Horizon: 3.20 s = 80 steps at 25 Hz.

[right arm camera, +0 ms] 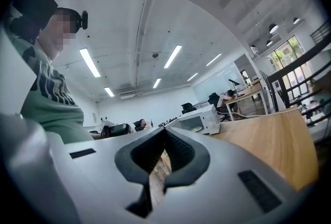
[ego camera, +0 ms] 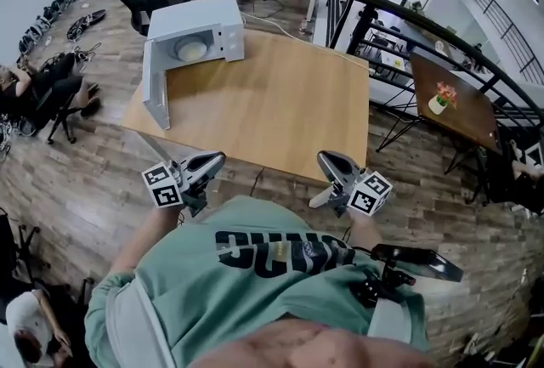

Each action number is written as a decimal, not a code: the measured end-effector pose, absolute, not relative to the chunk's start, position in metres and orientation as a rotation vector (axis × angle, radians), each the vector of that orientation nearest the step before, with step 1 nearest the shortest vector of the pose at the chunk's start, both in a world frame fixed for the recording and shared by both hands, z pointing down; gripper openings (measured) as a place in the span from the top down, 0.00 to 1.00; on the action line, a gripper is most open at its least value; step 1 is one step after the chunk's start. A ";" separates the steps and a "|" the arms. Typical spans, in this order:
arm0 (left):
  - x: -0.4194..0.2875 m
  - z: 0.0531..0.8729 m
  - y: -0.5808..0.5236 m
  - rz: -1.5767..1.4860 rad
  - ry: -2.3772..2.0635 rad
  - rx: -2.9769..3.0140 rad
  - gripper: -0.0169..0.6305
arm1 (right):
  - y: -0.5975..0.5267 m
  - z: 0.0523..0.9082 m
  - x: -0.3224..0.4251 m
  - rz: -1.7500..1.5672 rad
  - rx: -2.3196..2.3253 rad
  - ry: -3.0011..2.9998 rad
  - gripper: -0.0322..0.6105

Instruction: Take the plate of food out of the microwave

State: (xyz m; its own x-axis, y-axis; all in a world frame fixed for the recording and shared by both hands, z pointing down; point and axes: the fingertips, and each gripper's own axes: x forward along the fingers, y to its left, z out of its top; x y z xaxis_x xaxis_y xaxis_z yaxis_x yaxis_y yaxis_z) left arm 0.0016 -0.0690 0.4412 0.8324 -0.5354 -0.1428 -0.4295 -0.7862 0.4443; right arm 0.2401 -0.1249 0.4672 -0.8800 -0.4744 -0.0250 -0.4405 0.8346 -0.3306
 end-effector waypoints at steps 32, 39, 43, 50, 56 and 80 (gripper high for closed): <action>-0.088 0.455 -0.282 -0.413 -0.301 2.639 0.97 | -0.274 0.436 0.137 -0.427 -1.144 2.842 0.94; -0.094 0.463 -0.322 -0.419 -0.283 2.595 0.97 | -0.317 0.446 0.120 -0.486 -1.164 2.905 0.94; -0.080 0.474 -0.339 -0.418 -0.367 2.566 0.97 | -0.353 0.444 0.129 -0.484 -1.069 2.952 0.94; -0.023 0.483 -0.385 -0.427 -0.656 2.510 0.97 | -0.410 0.453 0.190 -0.382 -0.809 3.056 0.94; 0.001 0.485 -0.396 -0.427 -0.825 2.406 0.97 | -0.436 0.482 0.225 -0.365 -0.607 3.093 0.94; -0.098 0.596 -0.500 -0.487 -1.079 2.102 0.97 | -0.472 0.518 0.163 -0.638 -0.726 3.119 0.94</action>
